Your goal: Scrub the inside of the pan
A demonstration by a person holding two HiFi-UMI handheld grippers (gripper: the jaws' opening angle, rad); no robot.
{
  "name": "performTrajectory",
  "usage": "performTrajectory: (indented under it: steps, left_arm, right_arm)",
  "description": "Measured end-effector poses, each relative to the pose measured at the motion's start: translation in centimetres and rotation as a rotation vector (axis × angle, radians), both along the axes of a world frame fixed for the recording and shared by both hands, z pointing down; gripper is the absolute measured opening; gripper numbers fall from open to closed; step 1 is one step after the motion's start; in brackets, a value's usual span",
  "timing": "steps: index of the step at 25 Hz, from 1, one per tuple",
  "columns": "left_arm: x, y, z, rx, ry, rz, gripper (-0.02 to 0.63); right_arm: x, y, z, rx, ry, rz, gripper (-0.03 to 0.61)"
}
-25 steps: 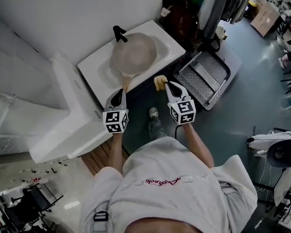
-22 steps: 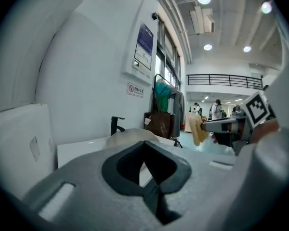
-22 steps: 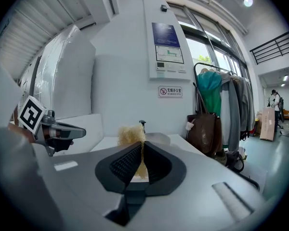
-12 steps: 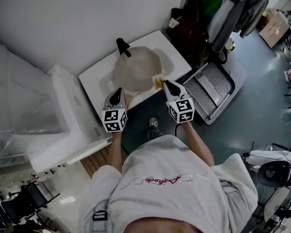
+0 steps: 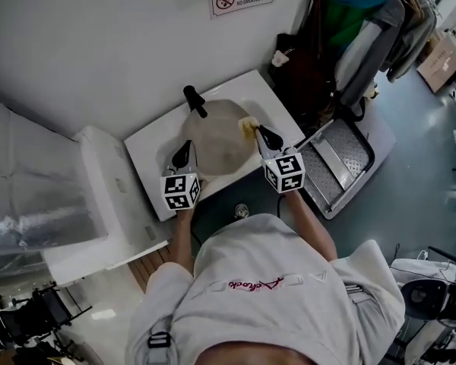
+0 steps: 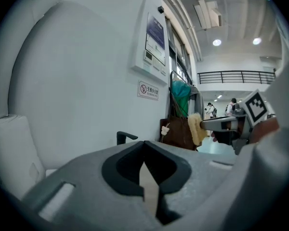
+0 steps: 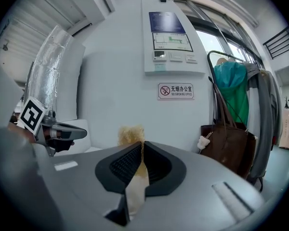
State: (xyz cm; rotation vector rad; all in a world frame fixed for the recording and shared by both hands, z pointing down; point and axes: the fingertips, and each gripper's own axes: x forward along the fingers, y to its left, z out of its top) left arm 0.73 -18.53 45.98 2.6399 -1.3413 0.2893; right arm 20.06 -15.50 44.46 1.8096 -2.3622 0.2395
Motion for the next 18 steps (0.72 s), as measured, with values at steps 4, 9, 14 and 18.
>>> performTrajectory:
  steps: [4, 9, 14, 18]
  left_arm:
    - [0.0, -0.6, 1.0, -0.027, -0.008, -0.025, 0.000]
    - [-0.6, -1.4, 1.7, -0.046, -0.023, -0.042, 0.000]
    - [-1.0, -1.9, 2.4, -0.068, -0.028, -0.041, 0.000]
    - [-1.7, -2.3, 3.4, -0.091, -0.030, -0.027, 0.000]
  right_arm:
    - [0.2, -1.2, 1.2, -0.025, -0.015, -0.018, 0.023]
    - [0.0, -2.3, 2.0, -0.043, -0.024, -0.034, 0.023]
    - [-0.4, -2.6, 3.1, -0.073, -0.035, -0.032, 0.023]
    - [-1.1, -3.1, 4.1, -0.097, -0.034, -0.019, 0.023]
